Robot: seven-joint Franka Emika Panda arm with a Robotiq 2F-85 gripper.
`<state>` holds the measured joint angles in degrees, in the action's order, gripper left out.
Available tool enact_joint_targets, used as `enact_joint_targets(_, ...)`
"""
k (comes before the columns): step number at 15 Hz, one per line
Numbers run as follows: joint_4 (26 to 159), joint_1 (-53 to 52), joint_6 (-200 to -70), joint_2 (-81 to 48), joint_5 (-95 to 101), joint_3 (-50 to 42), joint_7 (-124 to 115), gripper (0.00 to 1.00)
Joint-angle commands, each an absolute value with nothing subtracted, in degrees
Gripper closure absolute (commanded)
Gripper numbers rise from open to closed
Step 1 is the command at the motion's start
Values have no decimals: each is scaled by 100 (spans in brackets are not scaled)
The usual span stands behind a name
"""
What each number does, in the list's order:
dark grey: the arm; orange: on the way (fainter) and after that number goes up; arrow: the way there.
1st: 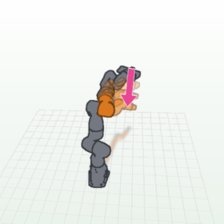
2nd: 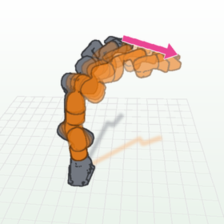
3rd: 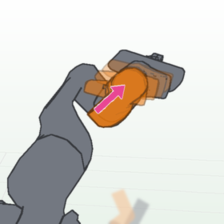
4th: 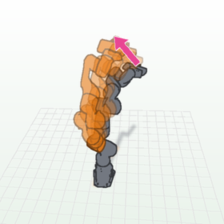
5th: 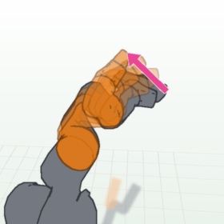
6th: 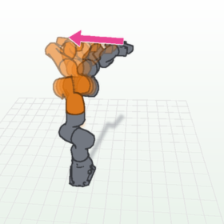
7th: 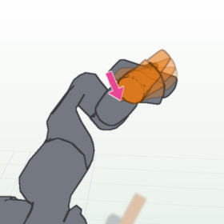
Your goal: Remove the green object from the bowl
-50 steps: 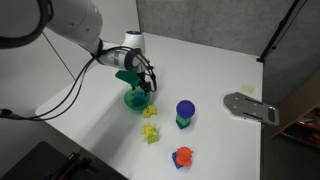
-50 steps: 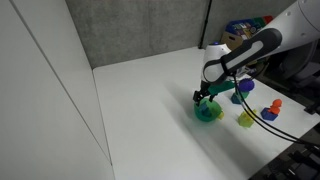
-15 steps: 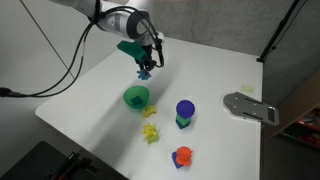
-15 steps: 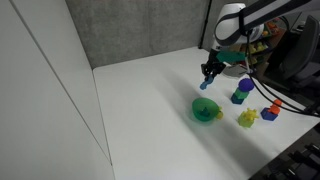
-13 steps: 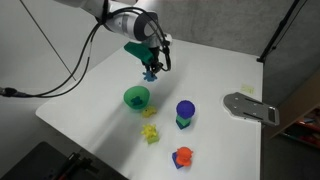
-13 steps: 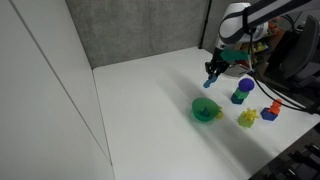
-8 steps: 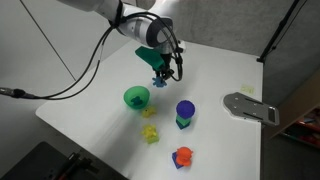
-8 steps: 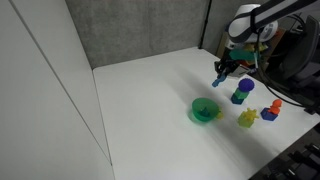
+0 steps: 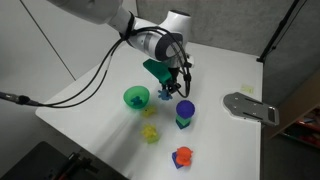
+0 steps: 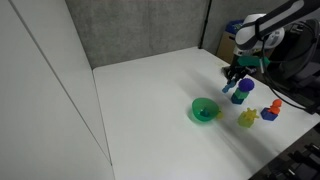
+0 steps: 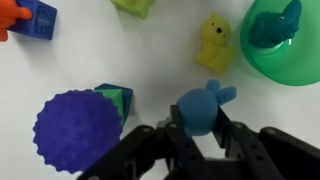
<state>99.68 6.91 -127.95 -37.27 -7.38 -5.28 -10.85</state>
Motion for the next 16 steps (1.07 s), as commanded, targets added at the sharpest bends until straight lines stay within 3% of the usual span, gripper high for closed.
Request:
enact_joint_targets(1, 9952, 748, -12789, -3929, -760, -566, -1013, 89)
enact_joint_targets(16, 9844, 539, -13009, -4543, -509, -651, -1084, 90)
